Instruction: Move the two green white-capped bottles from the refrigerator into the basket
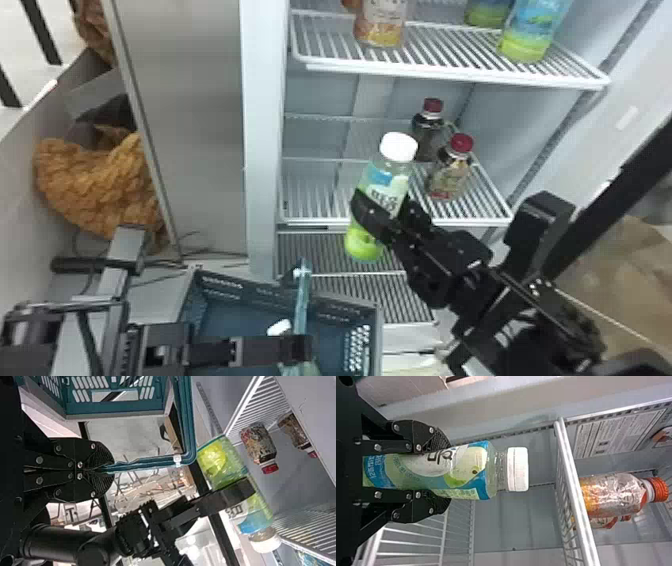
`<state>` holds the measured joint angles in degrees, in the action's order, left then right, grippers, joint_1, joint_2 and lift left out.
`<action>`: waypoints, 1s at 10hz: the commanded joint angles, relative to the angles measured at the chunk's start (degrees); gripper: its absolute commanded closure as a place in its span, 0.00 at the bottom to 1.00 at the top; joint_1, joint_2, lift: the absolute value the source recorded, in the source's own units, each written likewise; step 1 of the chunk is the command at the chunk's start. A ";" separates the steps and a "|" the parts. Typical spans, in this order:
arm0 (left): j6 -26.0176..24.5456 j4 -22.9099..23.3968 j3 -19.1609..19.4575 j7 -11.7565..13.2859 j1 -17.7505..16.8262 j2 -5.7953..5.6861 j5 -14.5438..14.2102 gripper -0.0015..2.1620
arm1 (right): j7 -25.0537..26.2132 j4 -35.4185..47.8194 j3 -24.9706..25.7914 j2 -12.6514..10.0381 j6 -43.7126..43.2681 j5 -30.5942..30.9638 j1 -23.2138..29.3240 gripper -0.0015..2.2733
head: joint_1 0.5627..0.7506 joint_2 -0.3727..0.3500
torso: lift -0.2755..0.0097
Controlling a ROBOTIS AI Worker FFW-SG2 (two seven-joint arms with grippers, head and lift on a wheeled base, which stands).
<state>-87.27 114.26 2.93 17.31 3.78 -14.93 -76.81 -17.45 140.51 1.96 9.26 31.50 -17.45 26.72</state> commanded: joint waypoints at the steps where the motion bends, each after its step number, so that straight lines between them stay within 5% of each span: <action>1: -0.06 0.00 0.04 0.01 0.01 -0.01 0.02 0.54 | -0.48 3.41 0.90 -0.47 2.81 -1.29 3.08 0.40 | 0.70 0.23 | 0.04; 10: -0.20 0.00 0.04 0.01 0.01 -0.01 0.14 0.54 | -3.82 5.95 5.01 -2.06 18.56 -9.98 10.40 0.40 | 0.70 0.25 | 0.04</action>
<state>-87.47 114.26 2.97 17.31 3.89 -14.94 -76.69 -21.27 146.87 6.86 7.29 49.32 -27.25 37.02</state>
